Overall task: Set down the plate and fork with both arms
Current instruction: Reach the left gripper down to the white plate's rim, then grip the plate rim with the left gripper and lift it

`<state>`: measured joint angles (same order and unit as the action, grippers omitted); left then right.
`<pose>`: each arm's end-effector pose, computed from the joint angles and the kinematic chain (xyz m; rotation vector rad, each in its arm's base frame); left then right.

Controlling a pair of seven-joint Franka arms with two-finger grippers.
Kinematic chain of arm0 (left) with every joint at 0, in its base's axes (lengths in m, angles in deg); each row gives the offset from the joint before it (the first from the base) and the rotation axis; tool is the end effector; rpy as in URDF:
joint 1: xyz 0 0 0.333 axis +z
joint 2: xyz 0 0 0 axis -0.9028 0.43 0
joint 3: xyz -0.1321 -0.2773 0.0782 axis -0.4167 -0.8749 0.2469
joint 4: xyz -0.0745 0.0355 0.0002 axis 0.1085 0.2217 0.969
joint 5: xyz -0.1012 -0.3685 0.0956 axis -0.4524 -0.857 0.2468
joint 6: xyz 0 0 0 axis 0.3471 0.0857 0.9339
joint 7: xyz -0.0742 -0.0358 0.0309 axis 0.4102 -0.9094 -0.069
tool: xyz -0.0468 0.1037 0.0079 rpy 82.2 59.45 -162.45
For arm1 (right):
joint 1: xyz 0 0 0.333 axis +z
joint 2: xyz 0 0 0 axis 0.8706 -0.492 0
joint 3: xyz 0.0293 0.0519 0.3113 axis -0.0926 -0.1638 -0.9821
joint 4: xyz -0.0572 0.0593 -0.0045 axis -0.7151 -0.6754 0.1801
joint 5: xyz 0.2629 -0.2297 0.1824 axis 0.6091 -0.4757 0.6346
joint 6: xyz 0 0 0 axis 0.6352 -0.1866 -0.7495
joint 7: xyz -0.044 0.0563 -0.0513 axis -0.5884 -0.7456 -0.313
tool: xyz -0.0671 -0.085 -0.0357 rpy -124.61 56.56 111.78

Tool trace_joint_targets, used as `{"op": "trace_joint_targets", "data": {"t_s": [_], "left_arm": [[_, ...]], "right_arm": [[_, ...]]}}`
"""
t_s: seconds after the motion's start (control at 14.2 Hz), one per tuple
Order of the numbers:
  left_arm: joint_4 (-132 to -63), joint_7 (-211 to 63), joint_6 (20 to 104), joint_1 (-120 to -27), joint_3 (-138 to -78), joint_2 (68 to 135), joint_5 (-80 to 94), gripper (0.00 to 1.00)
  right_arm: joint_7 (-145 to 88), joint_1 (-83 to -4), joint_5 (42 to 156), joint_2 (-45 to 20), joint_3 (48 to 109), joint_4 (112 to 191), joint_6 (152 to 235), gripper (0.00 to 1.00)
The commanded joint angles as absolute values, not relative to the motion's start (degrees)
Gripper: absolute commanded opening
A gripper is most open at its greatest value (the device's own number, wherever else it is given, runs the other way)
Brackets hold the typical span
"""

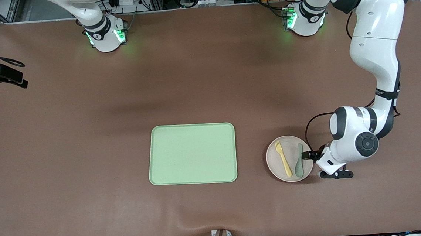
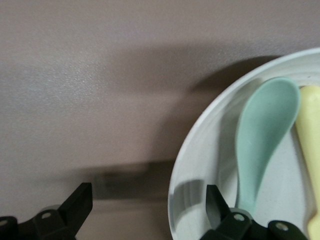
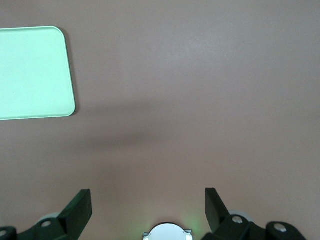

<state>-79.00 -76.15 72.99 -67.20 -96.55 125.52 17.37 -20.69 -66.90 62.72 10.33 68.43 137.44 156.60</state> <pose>0.7146 -0.1018 0.1676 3.0743 -0.1059 -0.0931 0.5356 -0.0151 0.6419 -3.1288 0.1234 0.1826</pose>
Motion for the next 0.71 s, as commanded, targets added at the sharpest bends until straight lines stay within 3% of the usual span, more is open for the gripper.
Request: {"op": "trace_joint_targets", "data": {"t_s": [0.0,0.14,0.64], "left_arm": [[-78.3,-76.5,73.5,-67.4,-96.4,126.1,18.6,1.00],[-78.4,-75.0,73.5,-68.1,-96.4,126.0,18.5,0.00],[-78.3,-74.9,73.5,-68.2,-96.4,125.8,18.6,0.00]], "right_arm": [[-20.4,-67.0,61.7,10.9,68.0,137.9,156.5,1.00],[-20.4,-67.2,62.1,10.8,68.0,137.9,156.5,1.00],[-20.4,-67.3,62.1,10.8,68.0,137.9,156.5,1.00]]}}
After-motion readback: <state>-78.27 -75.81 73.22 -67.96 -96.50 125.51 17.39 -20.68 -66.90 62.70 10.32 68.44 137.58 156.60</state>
